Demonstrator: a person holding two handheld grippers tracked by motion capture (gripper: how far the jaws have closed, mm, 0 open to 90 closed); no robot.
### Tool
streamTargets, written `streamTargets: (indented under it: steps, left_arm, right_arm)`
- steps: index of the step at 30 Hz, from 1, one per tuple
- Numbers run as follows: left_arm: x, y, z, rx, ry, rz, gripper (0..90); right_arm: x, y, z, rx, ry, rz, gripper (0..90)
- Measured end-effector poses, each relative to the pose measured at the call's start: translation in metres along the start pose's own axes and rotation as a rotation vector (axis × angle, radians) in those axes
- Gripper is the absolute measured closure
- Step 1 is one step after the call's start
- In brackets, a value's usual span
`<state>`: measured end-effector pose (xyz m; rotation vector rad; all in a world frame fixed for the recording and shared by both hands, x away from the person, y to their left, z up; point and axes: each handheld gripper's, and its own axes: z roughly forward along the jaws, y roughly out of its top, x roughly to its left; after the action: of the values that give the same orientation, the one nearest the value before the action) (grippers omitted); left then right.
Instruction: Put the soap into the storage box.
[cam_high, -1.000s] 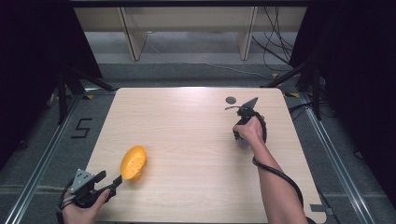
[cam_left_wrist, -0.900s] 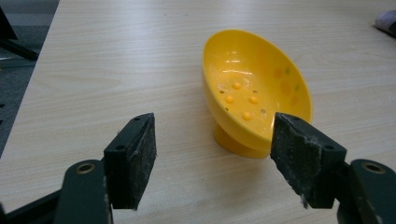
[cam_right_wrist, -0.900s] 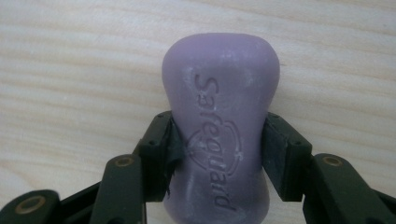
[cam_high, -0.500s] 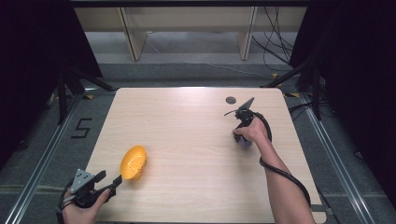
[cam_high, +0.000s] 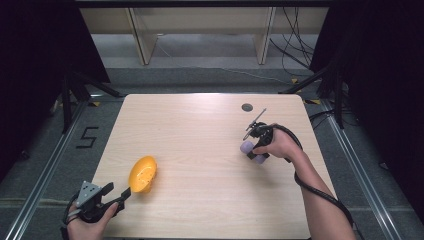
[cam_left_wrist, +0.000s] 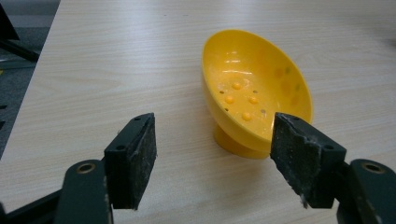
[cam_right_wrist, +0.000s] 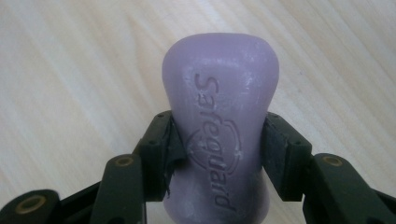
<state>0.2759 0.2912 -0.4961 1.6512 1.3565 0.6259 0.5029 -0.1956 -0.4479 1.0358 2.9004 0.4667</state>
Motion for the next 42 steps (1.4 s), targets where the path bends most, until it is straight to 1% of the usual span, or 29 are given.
streamTargets:
  steps: [2,4,7,9,11,13,14,16,17,18,20,22,23,26,27,28,30,31,32,33,34,35,36,37,38,39,40,41,42]
  left_arm:
    - [0.0,0.0,-0.001,0.004,0.0,0.01,30.9]
    - [-0.001,0.001,-0.001,0.0,-0.002,0.003,32.7]
    - [-0.001,0.001,-0.002,-0.013,-0.005,-0.001,33.0]
    - [-0.001,0.002,-0.004,-0.007,0.011,-0.001,33.0]
    - [0.0,0.001,-0.003,-0.012,0.004,0.001,33.0]
    - [0.0,0.001,-0.003,-0.01,0.009,0.003,33.0]
    - [0.0,0.001,-0.003,-0.011,0.007,0.002,33.0]
    - [-0.001,0.002,-0.004,-0.008,0.019,0.004,32.9]
    - [0.0,0.002,-0.004,-0.015,0.014,0.007,33.0]
    - [0.0,0.002,-0.004,-0.015,0.015,0.008,32.9]
    - [0.0,0.002,-0.004,-0.015,0.016,0.007,32.9]
    - [0.0,0.002,-0.004,-0.01,0.023,0.007,32.9]
    - [0.0,0.002,-0.005,-0.015,0.022,0.007,32.8]
    - [-0.002,0.005,-0.008,-0.04,0.029,0.002,32.5]
    - [-0.003,0.007,-0.009,-0.043,0.027,0.004,32.4]
    - [-0.005,0.009,-0.01,-0.044,0.018,0.006,32.3]
    - [-0.011,0.013,-0.011,-0.038,-0.005,0.017,32.2]
    - [-0.014,0.015,-0.011,-0.036,-0.025,0.017,32.2]
    - [-0.017,0.018,-0.012,-0.037,-0.041,0.02,32.2]
    - [-0.023,0.022,-0.012,-0.037,-0.058,0.036,32.4]
    - [-0.023,0.022,-0.012,-0.037,-0.058,0.036,32.6]
    - [-0.033,0.03,-0.011,-0.039,-0.106,0.036,32.6]
    - [-0.039,0.034,-0.011,-0.045,-0.131,0.039,32.6]
    - [-0.046,0.038,-0.009,-0.043,-0.156,0.048,32.5]
    - [-0.05,0.042,-0.009,-0.031,-0.172,0.062,32.4]
    - [-0.057,0.046,-0.007,-0.015,-0.204,0.071,32.1]
    - [-0.064,0.05,-0.004,0.007,-0.237,0.079,31.8]
    - [-0.073,0.055,0.0,0.041,-0.272,0.108,31.4]
    - [-0.079,0.058,0.003,0.064,-0.289,0.109,31.0]
  right_arm:
    - [0.006,-0.003,-0.004,-0.002,-0.005,-0.064,49.9]
    - [0.013,-0.007,-0.01,-0.011,0.006,-0.161,50.0]
    - [0.022,-0.012,-0.015,-0.011,0.005,-0.27,50.0]
    - [0.03,-0.016,-0.019,-0.017,-0.015,-0.338,50.0]
    - [0.037,-0.02,-0.021,-0.033,-0.031,-0.4,50.0]
    - [0.046,-0.025,-0.023,-0.041,-0.055,-0.424,50.0]
    - [0.05,-0.027,-0.023,-0.051,-0.071,-0.474,50.0]
    - [0.058,-0.032,-0.025,-0.061,-0.1,-0.464,50.0]
    - [0.061,-0.034,-0.027,-0.078,-0.108,-0.482,50.0]
    - [0.065,-0.036,-0.028,-0.105,-0.157,-0.511,50.0]
    - [0.07,-0.039,-0.031,-0.124,-0.177,-0.558,50.0]
    - [0.076,-0.042,-0.034,-0.14,-0.202,-0.566,50.0]
    - [0.081,-0.045,-0.035,-0.144,-0.216,-0.548,50.0]
    - [0.092,-0.051,-0.039,-0.168,-0.247,-0.546,50.0]
    - [0.094,-0.051,-0.039,-0.182,-0.255,-0.57,49.9]
    - [0.098,-0.054,-0.041,-0.187,-0.269,-0.552,50.0]
    - [0.105,-0.056,-0.043,-0.208,-0.283,-0.581,50.0]
    - [0.11,-0.058,-0.043,-0.218,-0.298,-0.558,49.9]
    - [0.113,-0.059,-0.044,-0.229,-0.307,-0.583,50.0]
    - [0.117,-0.061,-0.045,-0.24,-0.316,-0.587,49.9]
    - [0.117,-0.061,-0.045,-0.24,-0.316,-0.587,49.9]
    - [0.126,-0.065,-0.046,-0.262,-0.338,-0.607,49.9]
    - [0.131,-0.068,-0.047,-0.263,-0.355,-0.593,50.0]
    - [0.133,-0.068,-0.047,-0.263,-0.372,-0.638,50.0]
    - [0.137,-0.07,-0.047,-0.267,-0.385,-0.65,50.0]
    - [0.141,-0.072,-0.048,-0.262,-0.403,-0.629,50.0]
    - [0.145,-0.074,-0.047,-0.265,-0.416,-0.641,50.0]
    - [0.148,-0.075,-0.046,-0.266,-0.428,-0.686,50.0]
    - [0.152,-0.077,-0.045,-0.266,-0.437,-0.703,50.0]
